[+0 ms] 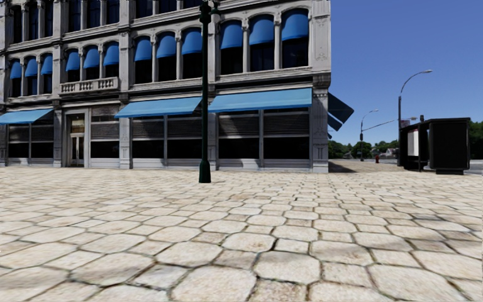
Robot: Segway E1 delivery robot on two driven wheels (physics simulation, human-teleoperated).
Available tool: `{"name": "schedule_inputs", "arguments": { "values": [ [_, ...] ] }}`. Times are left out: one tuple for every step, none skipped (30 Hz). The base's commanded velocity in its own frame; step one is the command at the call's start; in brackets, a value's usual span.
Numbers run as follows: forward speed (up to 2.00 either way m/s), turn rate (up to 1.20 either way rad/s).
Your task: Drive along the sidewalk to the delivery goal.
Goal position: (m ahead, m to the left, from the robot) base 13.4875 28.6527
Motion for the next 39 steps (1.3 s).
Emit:
{"name": "schedule_inputs", "arguments": {
  "values": [
    [1.4,0.48],
    [1.4,0.48],
    [1.4,0.48],
    [1.4,0.48],
    [1.4,0.48],
    [1.4,0.48],
    [1.4,0.48],
    [1.41,0.48],
    [1.43,0.48],
    [1.43,0.48],
    [1.45,0.48],
    [1.45,0.48],
    [1.46,0.48],
    [1.46,0.48],
    [1.46,0.48],
    [1.46,0.48],
    [1.46,0.48],
    [1.46,0.48],
    [1.46,0.48],
    [1.46,0.49],
    [1.46,0.5],
    [1.46,0.52],
    [1.46,0.54],
    [1.46,0.54],
    [1.46,0.54],
    [1.46,0.55],
    [1.46,0.55],
    [1.46,0.55],
    [1.47,0.55],
    [1.47,0.56],
    [1.47,0.57],
    [1.47,0.57],
    [1.47,0.57],
    [1.47,0.57],
    [1.47,0.57],
    [1.47,0.57],
    [1.47,0.57],
    [1.47,0.57],
    [1.47,0.57]
  ]
}}
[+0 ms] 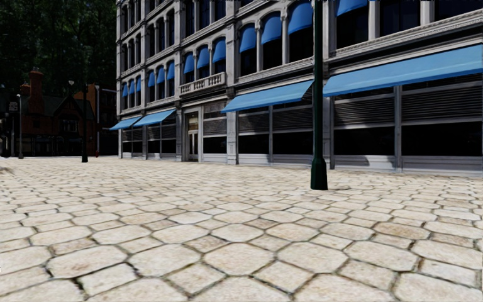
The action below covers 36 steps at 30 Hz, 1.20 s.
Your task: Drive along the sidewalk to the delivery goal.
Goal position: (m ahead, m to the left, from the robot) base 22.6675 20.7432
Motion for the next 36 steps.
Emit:
{"name": "schedule_inputs", "arguments": {
  "values": [
    [1.48,0.57],
    [1.49,0.57],
    [1.49,0.57],
    [1.49,0.57],
    [1.49,0.57],
    [1.49,0.57],
    [1.49,0.57],
    [1.49,0.57],
    [1.5,0.57],
    [1.51,0.57],
    [1.51,0.57],
    [1.52,0.57],
    [1.53,0.57],
    [1.54,0.57],
    [1.54,0.57],
    [1.54,0.57],
    [1.56,0.57],
    [2.0,0.57],
    [2.0,0.57],
    [2.0,0.57],
    [2.0,0.57],
    [2.0,0.57],
    [2.0,0.57],
    [2.0,0.57],
    [2.0,0.57],
    [2.0,0.57],
    [2.0,0.57],
    [2.0,0.57],
    [2.0,0.57],
    [2.0,0.57],
    [2.0,0.57],
    [2.0,0.57],
    [2.0,0.57],
    [2.0,0.57],
    [2.0,0.57],
    [2.0,0.57]
  ]
}}
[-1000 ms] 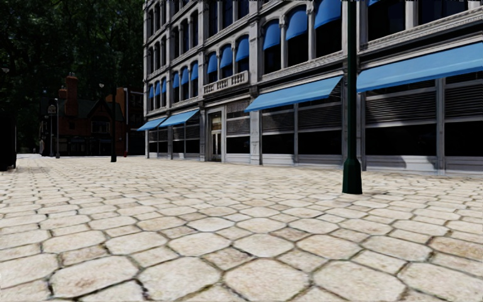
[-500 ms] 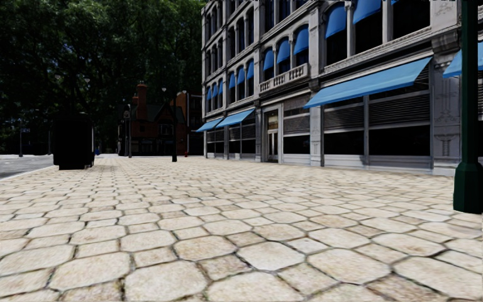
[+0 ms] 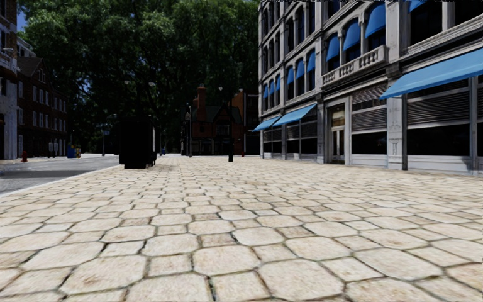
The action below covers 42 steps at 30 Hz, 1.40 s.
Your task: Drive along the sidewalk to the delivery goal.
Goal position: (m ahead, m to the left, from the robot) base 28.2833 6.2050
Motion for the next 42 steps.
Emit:
{"name": "schedule_inputs", "arguments": {
  "values": [
    [2.0,0.57],
    [2.0,0.57],
    [2.0,0.57],
    [2.0,0.57],
    [2.0,0.57],
    [2.0,0.57],
    [2.0,0.57],
    [2.0,0.57],
    [2.0,0.57],
    [2.0,0.57],
    [2.0,0.53],
    [2.0,0.53],
    [2.0,0.0],
    [2.0,0.0],
    [2.0,0.0],
    [2.0,0.0],
    [2.0,0.0],
    [2.0,0.0],
    [2.0,0.0],
    [2.0,0.0],
    [2.0,0.0],
    [2.0,0.0],
    [2.0,0.0],
    [2.0,0.0],
    [2.0,0.0],
    [2.0,0.0],
    [2.0,0.0],
    [2.0,0.0],
    [2.0,0.0],
    [2.0,0.0],
    [2.0,0.0],
    [2.0,0.0],
    [2.0,0.0],
    [2.0,0.0],
    [2.0,0.0],
    [2.0,0.0],
    [2.0,0.0],
    [2.0,0.0],
    [2.0,0.0],
    [2.0,0.0],
    [2.0,0.0],
    [2.0,0.0]
  ]
}}
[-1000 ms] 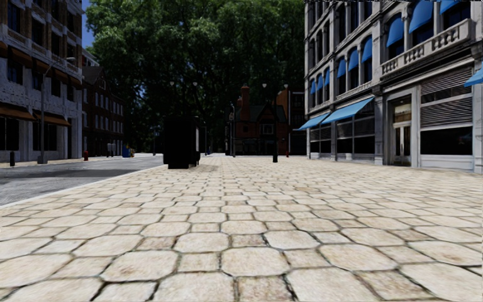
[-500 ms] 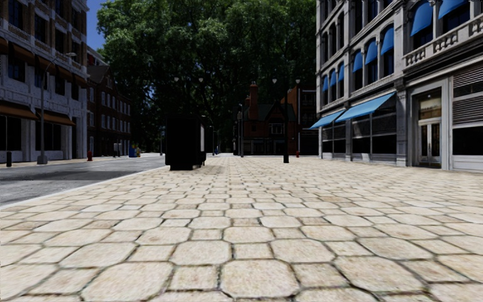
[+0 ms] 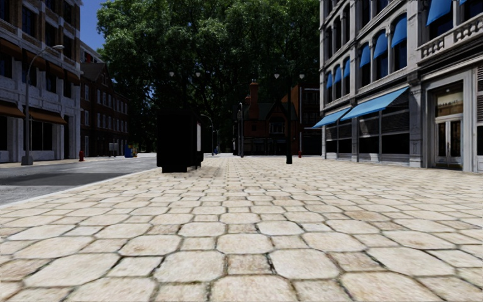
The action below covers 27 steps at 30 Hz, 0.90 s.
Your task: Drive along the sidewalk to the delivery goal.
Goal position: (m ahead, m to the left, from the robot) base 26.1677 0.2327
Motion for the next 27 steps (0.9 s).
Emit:
{"name": "schedule_inputs", "arguments": {
  "values": [
    [2.0,0.0],
    [2.0,0.0],
    [2.0,0.0],
    [2.0,0.0],
    [2.0,0.0],
    [2.0,0.03],
    [2.0,0.05],
    [2.0,0.05],
    [2.0,0.05],
    [2.0,0.06],
    [2.0,0.06],
    [2.0,0.0],
    [2.0,0.0],
    [2.0,0.0],
    [2.0,0.0],
    [2.0,0.0],
    [2.0,0.0],
    [2.0,0.0],
    [2.0,0.0],
    [2.0,0.0],
    [2.0,0.0],
    [2.0,0.0],
    [2.0,0.0],
    [2.0,0.0],
    [2.0,0.0],
    [2.0,0.0],
    [2.0,0.0]
  ]
}}
